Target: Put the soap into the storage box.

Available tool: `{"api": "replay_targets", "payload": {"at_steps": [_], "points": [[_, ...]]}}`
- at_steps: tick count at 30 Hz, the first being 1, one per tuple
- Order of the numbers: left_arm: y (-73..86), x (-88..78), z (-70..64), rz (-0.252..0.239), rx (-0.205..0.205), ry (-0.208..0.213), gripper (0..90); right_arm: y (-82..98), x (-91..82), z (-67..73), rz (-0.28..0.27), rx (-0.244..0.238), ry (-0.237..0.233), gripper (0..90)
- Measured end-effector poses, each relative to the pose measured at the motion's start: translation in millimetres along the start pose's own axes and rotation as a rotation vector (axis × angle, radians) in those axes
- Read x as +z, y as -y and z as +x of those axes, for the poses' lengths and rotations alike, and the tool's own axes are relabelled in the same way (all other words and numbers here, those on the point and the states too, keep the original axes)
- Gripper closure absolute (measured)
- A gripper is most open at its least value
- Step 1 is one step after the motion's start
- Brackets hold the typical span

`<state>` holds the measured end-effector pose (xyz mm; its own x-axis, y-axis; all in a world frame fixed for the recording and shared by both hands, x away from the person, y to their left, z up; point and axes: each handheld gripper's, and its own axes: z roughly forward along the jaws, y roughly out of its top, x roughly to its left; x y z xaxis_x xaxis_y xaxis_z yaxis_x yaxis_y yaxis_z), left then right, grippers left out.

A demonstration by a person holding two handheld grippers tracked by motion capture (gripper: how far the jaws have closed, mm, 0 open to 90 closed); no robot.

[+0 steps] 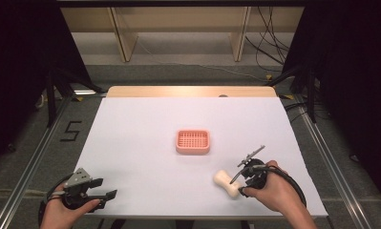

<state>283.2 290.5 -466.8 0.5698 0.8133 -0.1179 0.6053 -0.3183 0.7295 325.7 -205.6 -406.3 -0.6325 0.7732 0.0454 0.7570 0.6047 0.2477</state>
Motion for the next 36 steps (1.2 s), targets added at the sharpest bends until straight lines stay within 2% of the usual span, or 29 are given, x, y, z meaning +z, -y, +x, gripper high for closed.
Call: {"api": "replay_targets", "payload": {"at_steps": [1, 3, 10, 11, 12, 13, 18, 19, 20, 21, 23, 25, 27, 30, 33, 34, 36], "points": [[-0.2, -0.1, 0.0, 0.001, -0.001, -0.001, 27.2, -5.5, 0.2, -1.5, 0.002, -0.011, 0.005, 61.0], [-0.1, 0.6, -0.2, -0.006, -0.010, 0.004, 27.3, -10.2, 1.0, -0.8, 0.010, 0.003, 0.003, 61.2], [0.1, 0.9, 0.0, -0.006, -0.013, 0.010, 27.4, -20.9, 7.3, -0.8, 0.035, -0.013, 0.001, 59.9], [-0.1, 0.6, 0.5, 0.000, -0.007, 0.010, 27.4, -22.2, 8.5, 0.5, 0.043, 0.001, 0.003, 59.7], [-0.1, 0.8, 0.5, 0.001, -0.006, 0.011, 27.4, -23.3, 9.4, 0.3, 0.047, -0.006, -0.001, 59.0], [-0.2, 1.6, -0.3, -0.001, -0.013, 0.019, 27.5, -26.0, 12.5, -2.0, 0.055, -0.047, -0.001, 56.4], [0.1, 2.2, -0.2, -0.003, -0.016, 0.019, 27.5, -30.1, 15.7, 0.1, 0.093, -0.025, -0.006, 55.3], [0.1, 2.3, 0.2, -0.003, -0.017, 0.021, 27.6, -33.8, 16.9, 0.8, 0.112, -0.004, -0.011, 55.0], [0.1, 2.3, 0.2, -0.003, -0.017, 0.021, 27.6, -33.8, 16.9, 0.8, 0.112, -0.004, -0.011, 55.0], [0.0, 2.4, 0.2, -0.002, -0.017, 0.023, 27.5, -36.4, 19.1, -0.4, 0.110, -0.026, -0.013, 54.6], [0.0, 2.4, 0.1, 0.001, -0.015, 0.025, 27.5, -40.7, 19.9, 1.1, 0.124, -0.011, -0.009, 54.4], [0.0, 2.0, 0.5, 0.006, -0.008, 0.023, 27.6, -42.6, 20.0, 0.5, 0.131, -0.027, -0.015, 53.8], [0.1, 2.2, 0.4, 0.005, -0.011, 0.025, 27.5, -46.6, 21.4, 2.6, 0.147, -0.013, -0.016, 52.7], [0.2, 2.5, 0.1, 0.001, -0.019, 0.028, 27.5, -52.5, 24.2, 4.3, 0.171, -0.018, -0.016, 51.3], [0.2, 2.7, 0.4, 0.006, -0.016, 0.028, 27.5, -59.2, 31.0, 3.7, 0.185, -0.050, -0.026, 49.6], [0.2, 2.7, 0.4, 0.006, -0.016, 0.028, 27.5, -59.8, 32.8, 5.5, 0.193, -0.020, -0.006, 49.4], [0.1, 2.7, 0.5, 0.008, -0.014, 0.031, 27.5, -60.8, 33.8, 4.8, 0.206, -0.027, 0.003, 49.4]]}}
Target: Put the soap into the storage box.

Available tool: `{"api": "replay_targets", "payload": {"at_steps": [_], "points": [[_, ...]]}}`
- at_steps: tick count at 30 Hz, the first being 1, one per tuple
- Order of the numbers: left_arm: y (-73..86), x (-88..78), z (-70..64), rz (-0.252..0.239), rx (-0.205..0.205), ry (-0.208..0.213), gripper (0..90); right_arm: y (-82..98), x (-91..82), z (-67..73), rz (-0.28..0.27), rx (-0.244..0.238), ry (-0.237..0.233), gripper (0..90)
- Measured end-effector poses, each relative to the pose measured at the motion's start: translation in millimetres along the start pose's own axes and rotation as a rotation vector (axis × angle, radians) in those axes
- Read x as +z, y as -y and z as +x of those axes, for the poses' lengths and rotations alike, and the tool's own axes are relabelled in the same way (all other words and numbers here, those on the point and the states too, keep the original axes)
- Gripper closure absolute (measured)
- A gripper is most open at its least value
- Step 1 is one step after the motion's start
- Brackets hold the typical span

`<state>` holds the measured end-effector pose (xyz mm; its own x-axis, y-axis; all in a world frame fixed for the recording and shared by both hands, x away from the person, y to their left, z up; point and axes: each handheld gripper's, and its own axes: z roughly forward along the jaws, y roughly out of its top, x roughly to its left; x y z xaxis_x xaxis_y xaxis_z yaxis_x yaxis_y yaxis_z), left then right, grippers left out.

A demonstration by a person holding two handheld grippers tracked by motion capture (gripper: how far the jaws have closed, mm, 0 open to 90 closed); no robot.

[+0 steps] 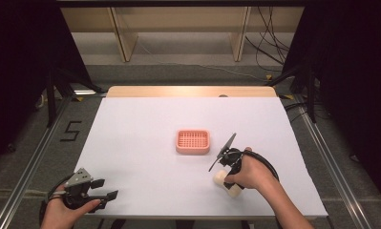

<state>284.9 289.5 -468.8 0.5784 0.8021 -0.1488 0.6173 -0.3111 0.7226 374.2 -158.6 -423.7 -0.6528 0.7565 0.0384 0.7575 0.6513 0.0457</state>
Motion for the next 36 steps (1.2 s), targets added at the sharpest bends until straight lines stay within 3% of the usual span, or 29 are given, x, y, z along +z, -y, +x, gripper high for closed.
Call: {"api": "replay_targets", "payload": {"at_steps": [12, 13, 20, 22, 23, 25, 27, 29, 36], "points": [[-0.1, 0.5, 0.1, 0.003, 0.002, 0.003, 27.6, -12.8, 13.2, 3.4, 0.056, -0.027, 0.003, 46.9], [0.2, 1.4, -0.3, 0.003, -0.011, 0.006, 27.5, -13.0, 13.8, 2.9, 0.065, -0.033, 0.005, 46.4], [0.2, 1.3, -0.5, 0.005, -0.008, 0.011, 27.6, -14.5, 17.5, 3.1, 0.068, -0.031, -0.001, 46.6], [0.0, 0.6, 0.0, 0.007, 0.008, 0.007, 27.6, -14.7, 21.0, 0.2, 0.060, -0.068, -0.001, 46.6], [0.1, 1.3, -1.0, -0.003, -0.004, 0.010, 27.7, -15.6, 22.3, 1.8, 0.071, -0.049, -0.010, 46.7], [0.3, 1.7, -0.9, 0.001, -0.013, 0.013, 27.7, -16.4, 24.4, 1.1, 0.072, -0.055, -0.010, 46.8], [0.0, 0.8, 0.2, 0.008, 0.009, 0.008, 27.7, -16.8, 26.2, 0.9, 0.069, -0.052, -0.007, 47.1], [0.1, 0.9, 0.0, 0.008, 0.007, 0.010, 27.7, -17.5, 27.4, -1.0, 0.079, -0.072, -0.011, 47.5], [0.3, 1.8, -1.0, 0.001, -0.003, 0.013, 27.7, -17.5, 32.2, -1.8, 0.090, -0.078, -0.002, 48.9]]}}
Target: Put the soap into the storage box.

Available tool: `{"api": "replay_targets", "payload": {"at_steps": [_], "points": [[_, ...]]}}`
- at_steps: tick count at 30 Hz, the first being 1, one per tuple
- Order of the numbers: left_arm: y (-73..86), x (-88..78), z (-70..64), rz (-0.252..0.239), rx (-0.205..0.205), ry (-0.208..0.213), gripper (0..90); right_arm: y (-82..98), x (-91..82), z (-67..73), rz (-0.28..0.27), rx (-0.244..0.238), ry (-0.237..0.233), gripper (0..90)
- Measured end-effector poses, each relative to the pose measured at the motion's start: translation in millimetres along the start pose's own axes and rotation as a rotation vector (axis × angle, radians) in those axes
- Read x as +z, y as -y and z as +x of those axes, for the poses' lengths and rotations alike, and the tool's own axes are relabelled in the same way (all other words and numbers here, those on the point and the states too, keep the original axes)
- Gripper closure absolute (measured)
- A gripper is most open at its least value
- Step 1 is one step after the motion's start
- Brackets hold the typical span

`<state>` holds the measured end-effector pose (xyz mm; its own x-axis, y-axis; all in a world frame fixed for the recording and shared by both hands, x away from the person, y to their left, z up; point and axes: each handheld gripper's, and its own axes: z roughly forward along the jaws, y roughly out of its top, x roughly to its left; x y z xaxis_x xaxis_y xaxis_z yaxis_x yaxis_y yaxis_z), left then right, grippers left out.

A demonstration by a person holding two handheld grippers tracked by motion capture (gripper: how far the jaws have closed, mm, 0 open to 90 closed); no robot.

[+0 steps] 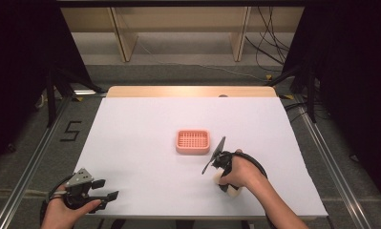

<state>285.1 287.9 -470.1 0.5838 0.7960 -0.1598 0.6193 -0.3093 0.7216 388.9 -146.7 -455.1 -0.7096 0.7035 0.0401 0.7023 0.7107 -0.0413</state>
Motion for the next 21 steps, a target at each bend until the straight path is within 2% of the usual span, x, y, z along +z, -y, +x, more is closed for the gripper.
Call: {"api": "replay_targets", "payload": {"at_steps": [1, 4, 5, 8, 9, 12, 15, 18, 20, 21], "points": [[0.0, 0.2, -0.1, 0.001, 0.000, 0.000, 27.7, -0.4, 0.3, 0.9, -0.005, 0.012, -0.020, 49.1], [0.0, 0.2, 0.0, 0.003, 0.002, 0.000, 27.7, -1.2, 0.2, 0.2, 0.000, -0.007, -0.007, 49.6], [0.1, 0.2, 0.0, 0.005, 0.002, 0.000, 27.7, -1.3, 0.5, 1.8, -0.003, 0.010, -0.005, 49.8], [0.1, 0.0, 0.2, 0.008, 0.005, 0.002, 27.7, -1.4, 0.9, 2.1, -0.006, 0.012, -0.018, 50.0], [0.2, 0.1, 0.1, 0.009, 0.005, 0.001, 27.7, -1.3, 0.5, 3.2, -0.003, 0.004, -0.001, 50.1], [0.1, -0.3, 0.7, 0.017, 0.012, 0.000, 27.7, -0.4, 0.9, 2.9, -0.014, -0.006, -0.010, 50.1], [0.3, 0.4, 0.4, 0.015, 0.009, 0.000, 27.7, 0.4, 0.6, 4.3, -0.016, 0.000, 0.012, 50.3], [0.3, 0.2, 0.6, 0.017, 0.008, 0.000, 27.7, 0.1, 0.4, 3.3, -0.012, -0.012, 0.010, 50.3], [0.3, 0.3, 0.7, 0.018, 0.007, 0.000, 27.7, -0.1, -0.1, 3.6, -0.008, -0.014, 0.006, 50.3], [0.4, 0.4, 0.7, 0.018, 0.007, 0.000, 27.7, 0.0, -0.7, 3.7, -0.005, -0.020, -0.013, 50.4]]}}
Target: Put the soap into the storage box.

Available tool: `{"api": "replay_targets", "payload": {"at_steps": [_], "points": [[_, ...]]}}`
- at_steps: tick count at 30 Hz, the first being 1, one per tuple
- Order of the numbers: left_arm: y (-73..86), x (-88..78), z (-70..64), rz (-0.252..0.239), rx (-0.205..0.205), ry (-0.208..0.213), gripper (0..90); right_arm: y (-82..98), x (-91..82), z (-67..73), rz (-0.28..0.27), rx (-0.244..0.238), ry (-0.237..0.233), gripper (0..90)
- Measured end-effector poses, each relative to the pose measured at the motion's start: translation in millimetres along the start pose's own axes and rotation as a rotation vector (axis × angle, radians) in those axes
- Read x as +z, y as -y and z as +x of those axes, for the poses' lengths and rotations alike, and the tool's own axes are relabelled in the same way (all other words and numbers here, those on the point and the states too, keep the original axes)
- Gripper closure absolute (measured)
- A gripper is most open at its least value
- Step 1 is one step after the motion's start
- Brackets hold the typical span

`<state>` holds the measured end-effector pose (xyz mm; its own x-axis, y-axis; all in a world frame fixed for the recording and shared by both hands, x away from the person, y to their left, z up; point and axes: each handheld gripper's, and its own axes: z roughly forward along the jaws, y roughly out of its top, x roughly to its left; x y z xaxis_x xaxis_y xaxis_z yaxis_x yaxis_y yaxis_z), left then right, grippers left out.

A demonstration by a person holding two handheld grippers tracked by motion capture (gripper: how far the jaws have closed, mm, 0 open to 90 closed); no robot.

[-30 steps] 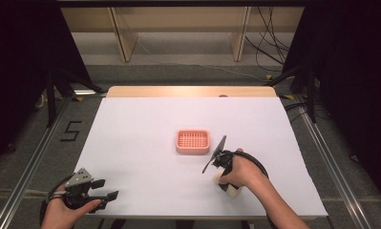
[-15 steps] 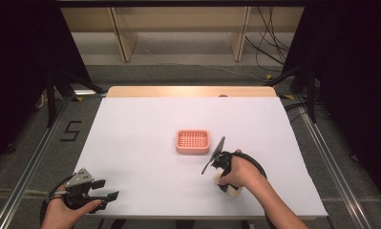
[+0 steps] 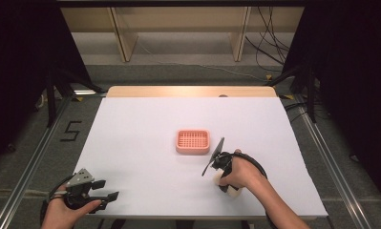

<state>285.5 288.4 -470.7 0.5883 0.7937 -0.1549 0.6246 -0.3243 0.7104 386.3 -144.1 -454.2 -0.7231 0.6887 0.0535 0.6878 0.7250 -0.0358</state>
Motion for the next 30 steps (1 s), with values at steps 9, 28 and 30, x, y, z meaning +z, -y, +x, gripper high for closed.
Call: {"api": "replay_targets", "payload": {"at_steps": [9, 28, 30], "points": [[0.2, 0.2, -0.2, 0.001, -0.002, 0.000, 27.7, -1.2, -5.6, 2.4, 0.005, 0.004, 0.008, 50.4], [0.7, 0.3, 0.2, 0.005, -0.003, -0.008, 27.7, -7.6, -15.2, 0.8, -0.031, -0.128, 0.056, 50.4], [0.7, 0.3, 0.3, 0.008, -0.002, -0.010, 27.7, -7.9, -15.7, -0.9, -0.035, -0.146, 0.055, 50.4]]}}
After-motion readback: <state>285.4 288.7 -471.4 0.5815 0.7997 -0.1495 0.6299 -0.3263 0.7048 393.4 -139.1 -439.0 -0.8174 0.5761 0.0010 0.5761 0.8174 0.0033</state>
